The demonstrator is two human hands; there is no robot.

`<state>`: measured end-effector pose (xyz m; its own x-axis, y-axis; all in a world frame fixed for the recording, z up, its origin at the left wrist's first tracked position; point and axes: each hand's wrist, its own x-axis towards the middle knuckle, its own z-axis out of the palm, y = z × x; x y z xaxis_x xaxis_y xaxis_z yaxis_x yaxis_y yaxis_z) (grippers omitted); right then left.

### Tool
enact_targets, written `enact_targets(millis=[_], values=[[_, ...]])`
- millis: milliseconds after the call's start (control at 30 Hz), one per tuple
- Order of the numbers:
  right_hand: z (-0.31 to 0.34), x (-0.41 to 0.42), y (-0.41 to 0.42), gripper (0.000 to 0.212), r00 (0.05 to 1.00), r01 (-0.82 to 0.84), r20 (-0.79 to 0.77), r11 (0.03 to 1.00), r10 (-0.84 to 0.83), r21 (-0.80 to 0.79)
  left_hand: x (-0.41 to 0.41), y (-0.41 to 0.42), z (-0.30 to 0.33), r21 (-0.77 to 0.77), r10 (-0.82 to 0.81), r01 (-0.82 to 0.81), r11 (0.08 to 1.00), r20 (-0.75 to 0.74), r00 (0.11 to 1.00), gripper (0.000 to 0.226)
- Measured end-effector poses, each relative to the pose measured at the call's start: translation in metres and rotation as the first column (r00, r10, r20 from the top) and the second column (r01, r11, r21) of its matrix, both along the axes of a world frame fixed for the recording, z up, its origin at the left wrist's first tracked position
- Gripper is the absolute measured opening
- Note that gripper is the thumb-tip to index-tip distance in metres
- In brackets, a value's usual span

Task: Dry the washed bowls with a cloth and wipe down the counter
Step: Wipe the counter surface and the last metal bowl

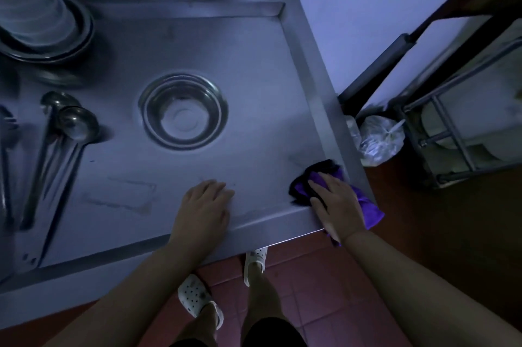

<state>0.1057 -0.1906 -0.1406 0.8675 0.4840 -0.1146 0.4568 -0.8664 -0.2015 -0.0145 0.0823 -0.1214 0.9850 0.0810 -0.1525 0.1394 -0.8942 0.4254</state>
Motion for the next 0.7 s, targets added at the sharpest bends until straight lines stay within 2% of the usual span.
enact_targets(millis=[100, 200, 333, 433, 700], values=[[-0.002, 0.025, -0.006, 0.045, 0.991, -0.117, -0.077, 0.988, 0.110, -0.100, 0.025, -0.010, 0.002, -0.010, 0.001, -0.001, 1.000, -0.027, 1.000, 0.041], [-0.003, 0.054, -0.001, 0.053, 0.966, -0.254, -0.091, 0.949, 0.240, -0.188, 0.053, -0.022, 0.006, -0.017, 0.018, -0.019, 1.000, -0.024, 1.000, 0.041], [-0.012, 0.100, 0.029, 0.056, 0.948, -0.318, -0.068, 0.905, 0.312, -0.284, 0.091, -0.034, 0.005, -0.018, 0.048, -0.048, 0.999, -0.040, 0.998, 0.041], [-0.027, 0.134, 0.061, 0.057, 0.952, -0.304, -0.051, 0.916, 0.301, -0.261, 0.111, -0.034, -0.002, -0.012, 0.092, -0.092, 0.996, -0.060, 0.994, 0.044], [-0.046, 0.236, 0.145, 0.057, 0.954, -0.295, -0.012, 0.937, 0.298, -0.188, 0.125, -0.005, -0.008, 0.058, 0.329, -0.324, 0.944, -0.105, 0.938, 0.039]])
